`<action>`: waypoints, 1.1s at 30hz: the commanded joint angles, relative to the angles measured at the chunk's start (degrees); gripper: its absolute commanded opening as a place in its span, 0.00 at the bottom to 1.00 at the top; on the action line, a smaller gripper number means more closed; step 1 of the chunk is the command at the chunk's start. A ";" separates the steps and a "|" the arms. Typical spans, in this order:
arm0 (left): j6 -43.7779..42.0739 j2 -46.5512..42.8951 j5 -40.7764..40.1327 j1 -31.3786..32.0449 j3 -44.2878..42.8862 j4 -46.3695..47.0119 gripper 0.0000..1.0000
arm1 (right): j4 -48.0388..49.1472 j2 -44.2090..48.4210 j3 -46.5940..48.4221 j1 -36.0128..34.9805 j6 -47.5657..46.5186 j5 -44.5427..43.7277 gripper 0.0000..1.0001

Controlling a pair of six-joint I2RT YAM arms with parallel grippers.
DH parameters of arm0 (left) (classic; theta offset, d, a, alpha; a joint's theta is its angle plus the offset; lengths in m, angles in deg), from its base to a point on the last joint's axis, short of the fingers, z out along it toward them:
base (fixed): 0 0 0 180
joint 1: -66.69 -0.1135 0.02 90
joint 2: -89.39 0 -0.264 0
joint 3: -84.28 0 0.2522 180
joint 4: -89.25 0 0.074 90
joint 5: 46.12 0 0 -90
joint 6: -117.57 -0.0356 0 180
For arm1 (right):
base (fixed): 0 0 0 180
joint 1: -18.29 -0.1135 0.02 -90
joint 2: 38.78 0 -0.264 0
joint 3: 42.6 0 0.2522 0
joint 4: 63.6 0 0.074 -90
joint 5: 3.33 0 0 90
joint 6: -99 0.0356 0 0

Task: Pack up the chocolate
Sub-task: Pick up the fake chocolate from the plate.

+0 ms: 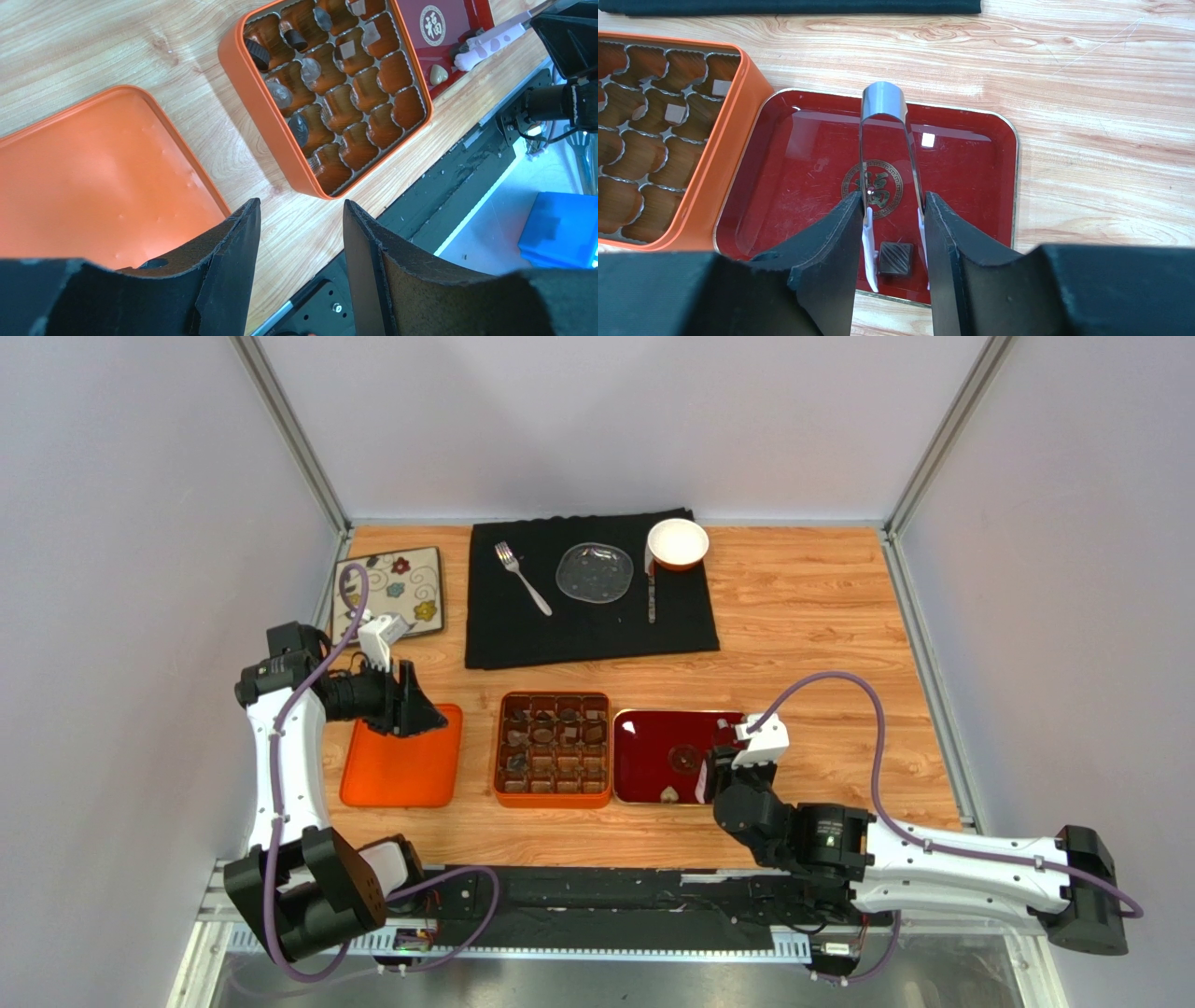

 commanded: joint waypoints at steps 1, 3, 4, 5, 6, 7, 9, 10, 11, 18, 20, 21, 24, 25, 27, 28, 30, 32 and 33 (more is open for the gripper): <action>-1.80 -0.37 1.69 -0.59 -1.79 -0.31 0.55 | 3.58 -0.67 -0.47 -0.21 2.26 -2.47 0.39; -1.97 -0.37 1.69 -0.68 -1.79 -0.48 0.55 | 4.37 -1.64 -0.56 -0.13 1.65 -2.48 0.39; -1.98 -0.46 1.61 -0.59 -1.88 -0.57 0.55 | 5.33 -1.90 -0.56 -0.13 1.39 -2.47 0.39; -1.98 -0.46 1.61 -0.68 -1.88 -0.57 0.55 | 5.69 -2.34 -0.65 -0.04 1.30 -2.56 0.39; -2.15 -0.46 1.69 -0.59 -1.88 -0.66 0.55 | 5.78 -2.52 -0.73 0.14 1.30 -2.48 0.39; -2.06 -0.46 1.61 -0.59 -1.88 -0.66 0.55 | 6.39 -2.69 -0.73 0.14 1.12 -2.56 0.39; -2.15 -0.46 1.52 -0.68 -1.88 -0.66 0.55 | 7.01 -2.34 -0.65 0.14 0.51 -2.65 0.38; -2.15 -0.46 1.61 -0.59 -1.79 -0.75 0.55 | 7.88 -2.25 -0.65 0.14 -0.19 -2.65 0.38; -2.15 -0.46 1.61 -0.68 -1.79 -0.75 0.55 | 8.41 -2.08 -0.65 0.14 -0.72 -2.65 0.38; -2.24 -0.55 1.70 -0.68 -1.61 -0.75 0.55 | 12.55 -1.02 -1.52 0.23 -3.36 -3.09 0.34; -2.33 -0.72 1.61 -0.59 -1.53 -0.75 0.55 | 12.99 -1.29 -2.05 0.31 -3.27 -3.00 0.34; -2.41 -0.72 1.61 -0.59 -1.53 -0.75 0.55 | 13.34 -1.29 -2.14 0.23 -3.10 -3.00 0.33; -2.50 -0.63 1.43 -0.59 -1.61 -0.83 0.55 | 13.52 -1.55 -2.58 0.23 -2.49 -2.91 0.32; -2.42 -0.63 1.43 -0.59 -1.61 -0.83 0.55 | 13.52 -1.55 -2.58 0.31 -2.40 -2.83 0.32; -2.42 -0.63 1.52 -0.68 -1.70 -0.83 0.55 | 13.43 -1.73 -2.75 0.23 -2.57 -2.83 0.31; -2.33 -0.72 1.61 -0.59 -1.70 -0.83 0.55 | 13.43 -1.73 -2.76 0.23 -2.57 -2.83 0.29; -2.33 -0.63 1.69 -0.68 -1.61 -0.83 0.55 | 13.43 -1.29 -2.67 0.23 -2.66 -2.83 0.26; -2.41 -0.63 1.69 -0.68 -1.44 -0.83 0.55 | 13.78 -0.76 -2.40 0.23 -3.79 -3.09 0.25; -2.42 -0.63 1.61 -0.59 -1.44 -0.83 0.55 | 14.91 -0.24 -2.23 0.23 -4.85 -3.09 0.22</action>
